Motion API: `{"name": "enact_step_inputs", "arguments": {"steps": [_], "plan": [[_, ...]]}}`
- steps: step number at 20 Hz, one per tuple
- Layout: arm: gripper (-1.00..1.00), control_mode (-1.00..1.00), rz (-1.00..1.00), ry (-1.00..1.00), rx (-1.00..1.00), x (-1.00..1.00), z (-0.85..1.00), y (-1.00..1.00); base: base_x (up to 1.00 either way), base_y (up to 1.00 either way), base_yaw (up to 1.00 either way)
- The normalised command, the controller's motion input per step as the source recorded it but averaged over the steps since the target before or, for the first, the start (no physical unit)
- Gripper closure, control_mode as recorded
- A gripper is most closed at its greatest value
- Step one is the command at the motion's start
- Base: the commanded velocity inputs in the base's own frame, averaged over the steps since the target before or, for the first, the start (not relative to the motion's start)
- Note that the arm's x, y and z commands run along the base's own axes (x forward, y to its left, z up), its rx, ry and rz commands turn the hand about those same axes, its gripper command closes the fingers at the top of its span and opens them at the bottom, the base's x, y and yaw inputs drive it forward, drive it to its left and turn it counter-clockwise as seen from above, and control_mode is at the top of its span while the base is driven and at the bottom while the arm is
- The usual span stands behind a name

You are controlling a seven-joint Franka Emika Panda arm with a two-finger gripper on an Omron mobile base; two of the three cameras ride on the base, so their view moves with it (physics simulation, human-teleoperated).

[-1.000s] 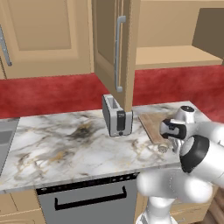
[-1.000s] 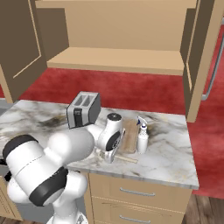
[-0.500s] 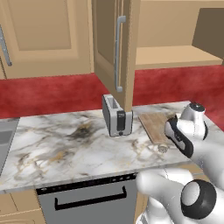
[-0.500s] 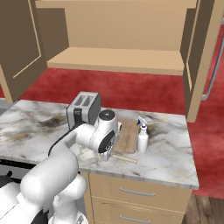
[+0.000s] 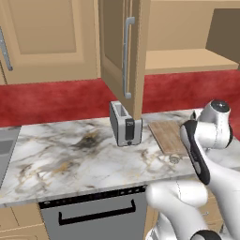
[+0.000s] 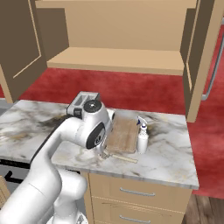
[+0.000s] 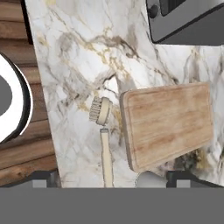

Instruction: Grab the spray bottle from the cabinet, then place it next to the cutting board for sanitizing. Then grab the dish brush from the countertop next to the sink and place it next to the cutting board.

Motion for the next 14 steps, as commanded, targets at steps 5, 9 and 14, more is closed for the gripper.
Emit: {"name": "enact_step_inputs", "arguments": {"steps": [5,9,14], "plan": [[-1.00,-1.00,0.00,-0.09,0.00,-0.55,0.95,0.00,0.00,0.00,0.00],[-1.00,-1.00,0.00,-0.14,0.00,-0.51,0.97,0.07,0.00,0.00,0.00],[-1.00,-1.00,0.00,-0.25,0.00,-0.66,0.99,0.14,0.00,0.00,0.00]]}}
